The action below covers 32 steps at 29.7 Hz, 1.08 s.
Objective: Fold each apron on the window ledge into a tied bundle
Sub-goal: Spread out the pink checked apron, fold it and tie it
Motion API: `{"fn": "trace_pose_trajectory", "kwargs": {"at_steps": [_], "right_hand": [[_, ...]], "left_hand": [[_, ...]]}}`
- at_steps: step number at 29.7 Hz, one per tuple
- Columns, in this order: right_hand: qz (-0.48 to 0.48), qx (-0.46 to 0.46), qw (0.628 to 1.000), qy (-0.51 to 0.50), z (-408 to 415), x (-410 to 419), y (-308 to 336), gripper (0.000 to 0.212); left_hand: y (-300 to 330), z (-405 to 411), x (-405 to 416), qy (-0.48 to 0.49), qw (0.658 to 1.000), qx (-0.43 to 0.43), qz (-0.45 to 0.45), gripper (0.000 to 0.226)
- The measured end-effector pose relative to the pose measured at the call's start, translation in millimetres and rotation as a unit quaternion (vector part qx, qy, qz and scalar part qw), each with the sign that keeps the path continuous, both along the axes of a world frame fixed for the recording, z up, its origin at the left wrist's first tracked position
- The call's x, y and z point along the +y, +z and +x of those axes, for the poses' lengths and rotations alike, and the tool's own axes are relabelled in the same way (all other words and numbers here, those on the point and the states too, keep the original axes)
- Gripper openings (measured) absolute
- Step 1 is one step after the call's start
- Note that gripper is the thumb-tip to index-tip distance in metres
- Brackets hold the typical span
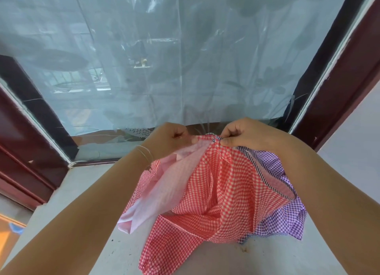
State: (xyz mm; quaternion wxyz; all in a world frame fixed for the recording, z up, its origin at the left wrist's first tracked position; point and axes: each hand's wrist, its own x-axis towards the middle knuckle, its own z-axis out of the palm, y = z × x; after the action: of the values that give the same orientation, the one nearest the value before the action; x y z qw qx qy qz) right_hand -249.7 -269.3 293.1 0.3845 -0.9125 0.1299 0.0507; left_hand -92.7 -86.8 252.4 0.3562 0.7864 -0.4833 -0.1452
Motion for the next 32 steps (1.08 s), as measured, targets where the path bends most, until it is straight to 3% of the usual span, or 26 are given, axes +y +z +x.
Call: {"fn": "trace_pose_trajectory", "kwargs": {"at_steps": [1, 4, 7, 11, 14, 18, 22, 24, 29, 32], "right_hand": [[0.008, -0.004, 1.000, 0.001, 0, 0, 0, 0.005], [0.041, -0.007, 0.999, 0.008, -2, 0, 3, 0.004], [0.080, -0.006, 0.997, 0.019, -4, 1, 5, 0.005], [0.126, -0.005, 0.992, 0.026, -7, -1, 7, 0.010], [0.152, -0.009, 0.988, 0.024, -10, -5, 6, 0.010], [0.156, -0.001, 0.987, 0.029, -12, -7, 1, 0.013], [0.170, -0.006, 0.985, 0.022, -11, -10, -2, 0.024], [0.196, -0.007, 0.980, 0.017, -11, -12, -4, 0.025], [0.249, -0.009, 0.968, -0.001, -12, -20, -8, 0.010], [0.258, -0.024, 0.965, -0.033, -9, -23, -14, 0.015]], "left_hand": [[1, -2, 1, -0.016, 1.000, -0.025, -0.002, 0.014], [-3, -13, -2, -0.039, 0.996, -0.065, -0.047, 0.033], [-8, -28, -10, -0.029, 0.993, -0.069, -0.095, 0.027], [-7, -32, -19, -0.004, 0.992, 0.008, -0.123, 0.026], [1, -35, -19, -0.029, 0.991, 0.041, -0.121, 0.018], [10, -35, -19, -0.060, 0.995, 0.012, -0.081, 0.025], [9, -37, -24, -0.042, 0.996, 0.008, -0.073, 0.010], [8, -37, -27, -0.046, 0.995, 0.035, -0.075, 0.006], [0, -21, -25, -0.030, 0.985, 0.146, -0.087, 0.025], [-6, -17, -25, -0.031, 0.994, 0.089, -0.054, 0.023]]}}
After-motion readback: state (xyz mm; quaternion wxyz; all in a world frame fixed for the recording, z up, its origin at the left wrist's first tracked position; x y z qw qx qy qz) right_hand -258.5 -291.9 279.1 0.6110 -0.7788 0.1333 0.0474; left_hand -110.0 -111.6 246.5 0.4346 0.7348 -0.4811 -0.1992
